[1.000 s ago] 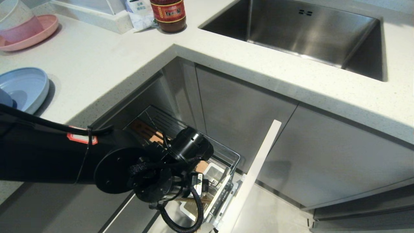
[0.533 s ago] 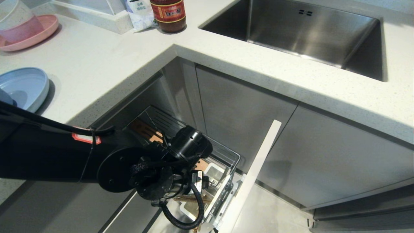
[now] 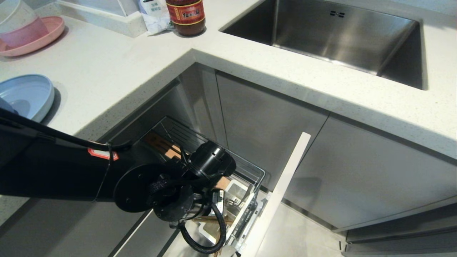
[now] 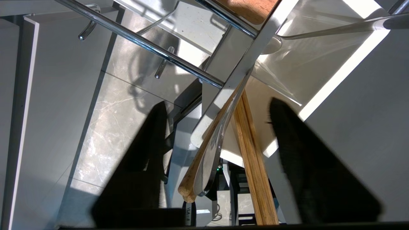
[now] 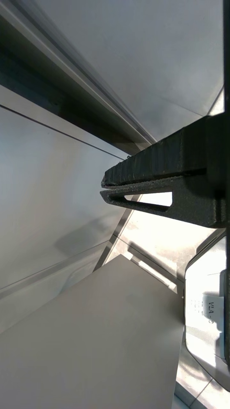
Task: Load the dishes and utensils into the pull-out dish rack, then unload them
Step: Take the fork out of the cupboard
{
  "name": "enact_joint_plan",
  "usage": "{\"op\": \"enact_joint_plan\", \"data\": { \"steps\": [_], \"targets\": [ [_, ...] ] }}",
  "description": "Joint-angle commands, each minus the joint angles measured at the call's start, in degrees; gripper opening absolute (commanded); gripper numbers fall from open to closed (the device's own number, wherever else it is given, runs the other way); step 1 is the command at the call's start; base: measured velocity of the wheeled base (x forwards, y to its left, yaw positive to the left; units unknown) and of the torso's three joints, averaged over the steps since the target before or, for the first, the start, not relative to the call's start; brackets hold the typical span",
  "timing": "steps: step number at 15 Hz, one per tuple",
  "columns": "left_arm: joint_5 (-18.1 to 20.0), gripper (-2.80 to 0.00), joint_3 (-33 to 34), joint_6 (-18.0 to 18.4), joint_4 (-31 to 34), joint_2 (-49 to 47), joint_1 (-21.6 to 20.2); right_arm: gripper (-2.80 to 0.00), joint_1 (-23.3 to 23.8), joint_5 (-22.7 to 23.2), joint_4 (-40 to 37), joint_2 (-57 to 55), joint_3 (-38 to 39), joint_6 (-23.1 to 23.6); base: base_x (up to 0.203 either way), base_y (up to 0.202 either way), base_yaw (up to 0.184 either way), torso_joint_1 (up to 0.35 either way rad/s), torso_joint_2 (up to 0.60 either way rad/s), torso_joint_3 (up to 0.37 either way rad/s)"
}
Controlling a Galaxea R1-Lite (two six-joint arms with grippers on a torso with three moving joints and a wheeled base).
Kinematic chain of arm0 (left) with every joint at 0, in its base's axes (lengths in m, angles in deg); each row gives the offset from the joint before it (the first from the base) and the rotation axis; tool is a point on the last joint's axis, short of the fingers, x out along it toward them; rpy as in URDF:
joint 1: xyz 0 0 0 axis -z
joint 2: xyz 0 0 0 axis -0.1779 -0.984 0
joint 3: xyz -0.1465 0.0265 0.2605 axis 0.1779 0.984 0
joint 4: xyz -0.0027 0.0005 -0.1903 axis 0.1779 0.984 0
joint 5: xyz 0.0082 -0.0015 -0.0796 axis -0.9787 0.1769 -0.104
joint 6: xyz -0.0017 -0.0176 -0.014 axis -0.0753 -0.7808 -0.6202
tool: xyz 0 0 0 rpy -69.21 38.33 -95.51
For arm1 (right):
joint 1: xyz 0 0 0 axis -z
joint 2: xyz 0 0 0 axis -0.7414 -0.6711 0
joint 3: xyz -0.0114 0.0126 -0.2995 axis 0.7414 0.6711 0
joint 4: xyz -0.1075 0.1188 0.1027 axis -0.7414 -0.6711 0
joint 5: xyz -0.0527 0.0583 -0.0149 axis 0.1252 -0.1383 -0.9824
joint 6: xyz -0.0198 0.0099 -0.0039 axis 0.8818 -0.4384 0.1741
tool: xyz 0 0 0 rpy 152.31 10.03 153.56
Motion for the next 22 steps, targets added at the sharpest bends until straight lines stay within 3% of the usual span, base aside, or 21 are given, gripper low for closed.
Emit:
{"op": "enact_joint_plan", "data": {
  "steps": [1,11,22],
  "targets": [
    [-0.2,-2.8,-0.1,-0.2,0.1,0.0,0.0,-2.8,0.0,0.0,0.0,0.2,0.1,0.0,0.0,0.0,0.0,0.0,0.0,0.0],
    [-0.4,-2.8,0.0,-0.2,0.1,0.1,0.2,-2.8,0.0,0.0,0.0,0.2,0.1,0.0,0.0,0.0,0.0,0.0,0.0,0.0],
    [-0.4,-2.8,-0.2,-0.5,0.4,6.6,3.1,-2.8,0.0,0.0,0.0,0.2,0.1,0.0,0.0,0.0,0.0,0.0,0.0,0.0]
  ]
}}
